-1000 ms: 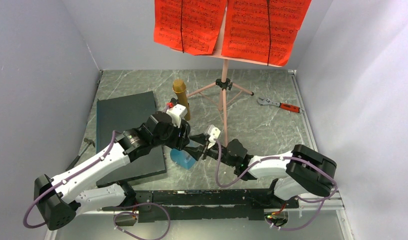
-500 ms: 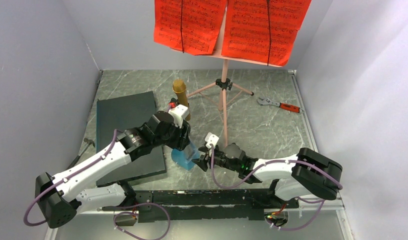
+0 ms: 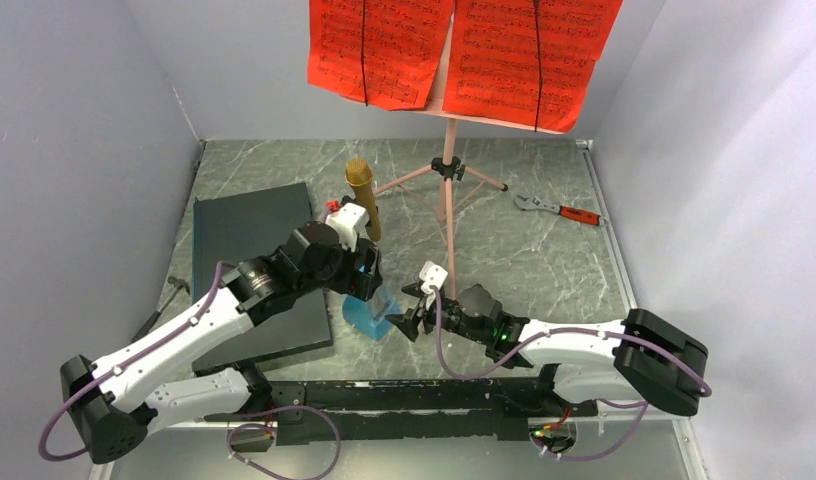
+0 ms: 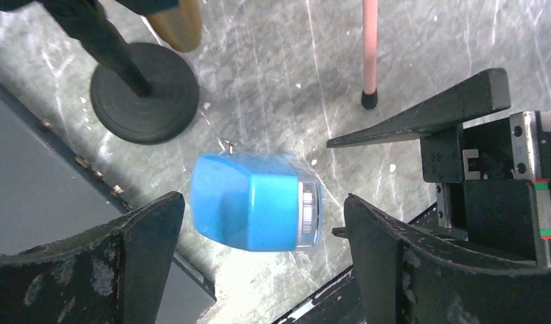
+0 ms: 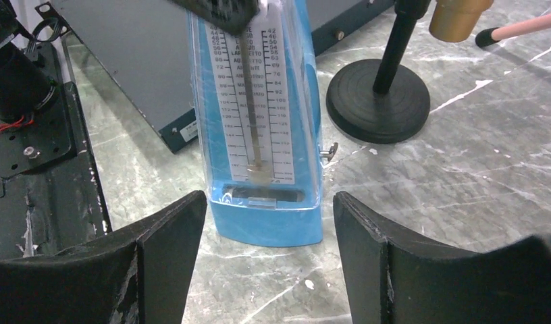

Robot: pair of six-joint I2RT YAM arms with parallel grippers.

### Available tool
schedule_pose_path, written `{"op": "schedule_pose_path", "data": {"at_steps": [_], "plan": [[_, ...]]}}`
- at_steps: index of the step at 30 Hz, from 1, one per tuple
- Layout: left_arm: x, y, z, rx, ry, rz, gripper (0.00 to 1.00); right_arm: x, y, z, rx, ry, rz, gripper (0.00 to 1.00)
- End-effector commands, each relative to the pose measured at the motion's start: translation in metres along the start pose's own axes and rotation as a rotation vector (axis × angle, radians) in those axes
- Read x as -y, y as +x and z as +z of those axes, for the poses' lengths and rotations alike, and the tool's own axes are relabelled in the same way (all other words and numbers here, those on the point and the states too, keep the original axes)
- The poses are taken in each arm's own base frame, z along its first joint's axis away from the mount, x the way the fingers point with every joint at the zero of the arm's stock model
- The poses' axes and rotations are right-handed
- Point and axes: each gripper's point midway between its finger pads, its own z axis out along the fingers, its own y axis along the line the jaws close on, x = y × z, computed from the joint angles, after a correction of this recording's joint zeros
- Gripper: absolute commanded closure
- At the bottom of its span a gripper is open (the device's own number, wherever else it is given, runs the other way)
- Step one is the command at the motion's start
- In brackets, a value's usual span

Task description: Pack up the instrument practice props

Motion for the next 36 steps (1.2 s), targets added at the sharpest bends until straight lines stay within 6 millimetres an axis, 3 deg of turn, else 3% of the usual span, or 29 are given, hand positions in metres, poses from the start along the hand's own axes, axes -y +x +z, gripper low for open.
{"op": "schedule_pose_path", "data": {"at_steps": [1,11,20,27,36], "plan": [[-0.001,-0.043,-0.028,0.157,-0.025,-0.031,0.06,0.006,-0.026,0.000,0.050,0.033,-0.023,0.26],[-0.031,-0.057,-0.050,0.237,-0.172,-0.038,0.06,0.001,-0.063,0.005,0.099,0.010,-0.021,0.09],[-0.084,-0.034,-0.061,0.261,-0.315,-0.144,0.06,0.000,-0.091,0.027,0.129,0.000,-0.034,0.05],[-0.115,-0.011,-0.062,0.247,-0.382,-0.162,0.06,0.002,-0.093,0.050,0.111,0.005,-0.029,0.05],[-0.131,-0.003,-0.061,0.258,-0.445,-0.090,0.06,-0.006,-0.081,0.069,0.065,-0.038,-0.004,0.11]]}}
